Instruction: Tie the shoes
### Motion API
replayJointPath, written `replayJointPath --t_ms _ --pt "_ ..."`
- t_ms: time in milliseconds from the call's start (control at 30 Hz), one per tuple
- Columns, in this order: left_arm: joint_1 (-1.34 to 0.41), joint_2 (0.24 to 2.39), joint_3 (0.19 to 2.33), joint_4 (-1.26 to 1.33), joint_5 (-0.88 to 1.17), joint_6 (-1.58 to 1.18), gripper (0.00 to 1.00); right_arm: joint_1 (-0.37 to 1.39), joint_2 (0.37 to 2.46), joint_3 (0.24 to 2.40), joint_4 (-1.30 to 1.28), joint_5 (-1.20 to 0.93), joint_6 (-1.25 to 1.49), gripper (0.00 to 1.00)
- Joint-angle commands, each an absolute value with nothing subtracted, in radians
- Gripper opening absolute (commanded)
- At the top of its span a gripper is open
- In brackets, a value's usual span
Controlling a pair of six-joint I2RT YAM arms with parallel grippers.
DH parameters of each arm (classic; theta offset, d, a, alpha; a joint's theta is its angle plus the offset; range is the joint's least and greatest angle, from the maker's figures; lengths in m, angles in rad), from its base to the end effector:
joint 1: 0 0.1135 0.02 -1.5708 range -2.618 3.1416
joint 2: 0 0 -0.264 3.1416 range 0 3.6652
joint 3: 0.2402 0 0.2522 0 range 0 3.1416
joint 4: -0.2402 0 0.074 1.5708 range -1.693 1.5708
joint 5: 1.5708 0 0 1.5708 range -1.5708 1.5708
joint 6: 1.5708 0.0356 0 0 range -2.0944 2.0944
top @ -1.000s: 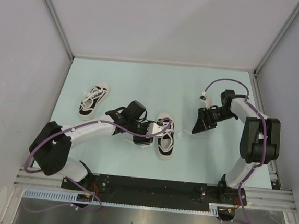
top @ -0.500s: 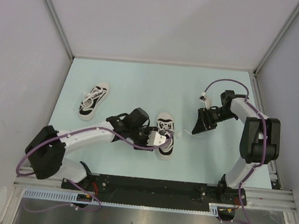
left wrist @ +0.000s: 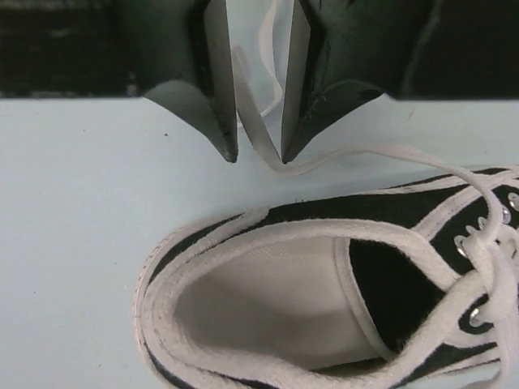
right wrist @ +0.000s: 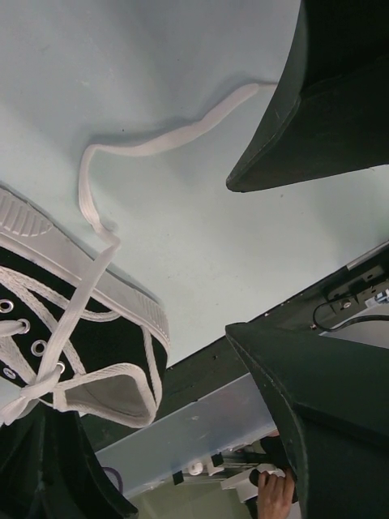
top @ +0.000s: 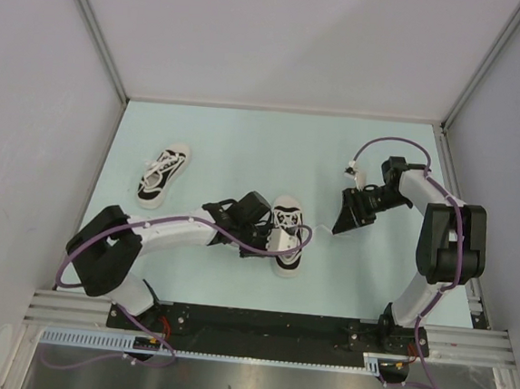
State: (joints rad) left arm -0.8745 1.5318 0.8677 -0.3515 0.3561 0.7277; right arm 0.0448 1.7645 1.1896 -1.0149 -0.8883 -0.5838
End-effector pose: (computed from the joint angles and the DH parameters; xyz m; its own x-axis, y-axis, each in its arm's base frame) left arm 0.1804 -0.2352 0.1823 0.1497 0.7929 -0.5907 0.9875 -0.0901 0.1294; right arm 0.3056 0.0414 0.1933 -0.8259 -0.3850 -0.4118 -0.5618 0.5016 0.6578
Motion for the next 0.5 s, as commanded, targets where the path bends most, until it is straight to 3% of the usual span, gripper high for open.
replayJointPath --t_ms 0,167,467 --pt "-0.882 1.491 0.904 -0.310 0.405 0.710 0.23 0.043 1.773 1.209 -1.012 -0.904 -0.598 0.71" --pt "-0.884 1.385 0.887 -0.301 0.494 0.719 0.01 0.048 1.782 1.209 -1.009 -0.916 -0.606 0.71" --pt "-0.873 1.362 0.844 -0.154 0.618 0.650 0.03 0.052 1.790 1.209 -0.979 -0.951 -0.598 0.72"
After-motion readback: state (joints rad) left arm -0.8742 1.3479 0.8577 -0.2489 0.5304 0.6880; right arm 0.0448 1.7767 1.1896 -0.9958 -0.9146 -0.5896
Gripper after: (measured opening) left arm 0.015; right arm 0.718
